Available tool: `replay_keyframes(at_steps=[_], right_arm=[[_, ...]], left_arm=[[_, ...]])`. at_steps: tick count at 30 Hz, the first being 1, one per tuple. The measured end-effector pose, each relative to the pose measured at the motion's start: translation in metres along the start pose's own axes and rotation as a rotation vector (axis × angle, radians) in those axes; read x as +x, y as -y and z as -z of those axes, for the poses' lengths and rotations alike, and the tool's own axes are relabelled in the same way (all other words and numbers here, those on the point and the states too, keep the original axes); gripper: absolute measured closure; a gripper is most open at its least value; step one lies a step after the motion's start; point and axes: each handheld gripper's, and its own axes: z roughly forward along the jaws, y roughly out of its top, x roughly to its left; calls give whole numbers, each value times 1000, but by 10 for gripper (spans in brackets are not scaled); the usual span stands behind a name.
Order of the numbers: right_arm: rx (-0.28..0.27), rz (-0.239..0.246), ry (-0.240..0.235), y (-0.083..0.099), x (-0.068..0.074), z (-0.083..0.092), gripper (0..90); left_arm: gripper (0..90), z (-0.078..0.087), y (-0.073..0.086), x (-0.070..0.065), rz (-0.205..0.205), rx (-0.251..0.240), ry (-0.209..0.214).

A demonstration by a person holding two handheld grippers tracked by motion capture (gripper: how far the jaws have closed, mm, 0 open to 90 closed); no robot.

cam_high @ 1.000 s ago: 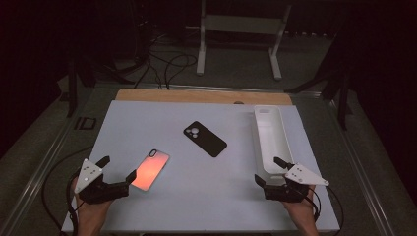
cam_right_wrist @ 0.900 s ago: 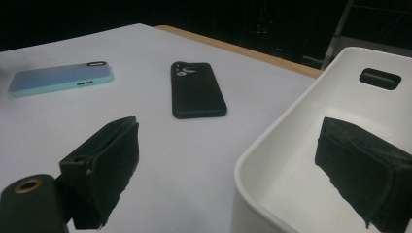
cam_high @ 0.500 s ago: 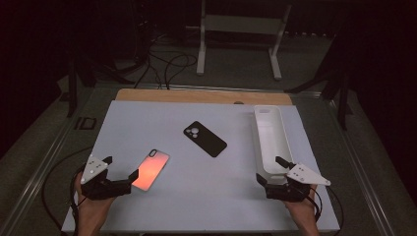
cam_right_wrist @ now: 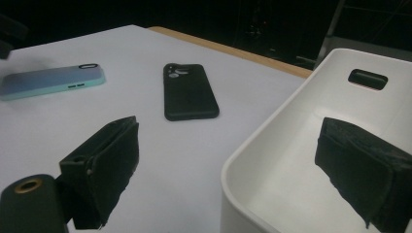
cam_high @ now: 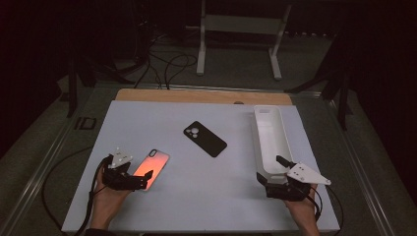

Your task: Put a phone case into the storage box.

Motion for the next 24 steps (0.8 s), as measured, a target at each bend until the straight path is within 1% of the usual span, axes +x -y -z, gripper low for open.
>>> replay_keyframes(at_steps=[2, 5, 7, 13, 18, 24], right_arm=[[-1, 0, 0, 0, 0, 0, 89], [0, 0, 1, 0, 0, 0, 89], [-1, 0, 1, 0, 0, 0, 89], [0, 1, 1, 0, 0, 0, 89], [1, 1, 1, 0, 0, -1, 89], [1, 2, 1, 0, 0, -1, 89]], left_arm=[[0, -8, 1, -1, -2, 31, 0], [0, -16, 3, -2, 3, 55, -5], [0, -21, 5, -2, 9, 67, -7], [0, -30, 11, -4, 3, 129, -12], [21, -34, 14, -2, 8, 151, -19], [34, -38, 16, -2, 6, 179, -12]])
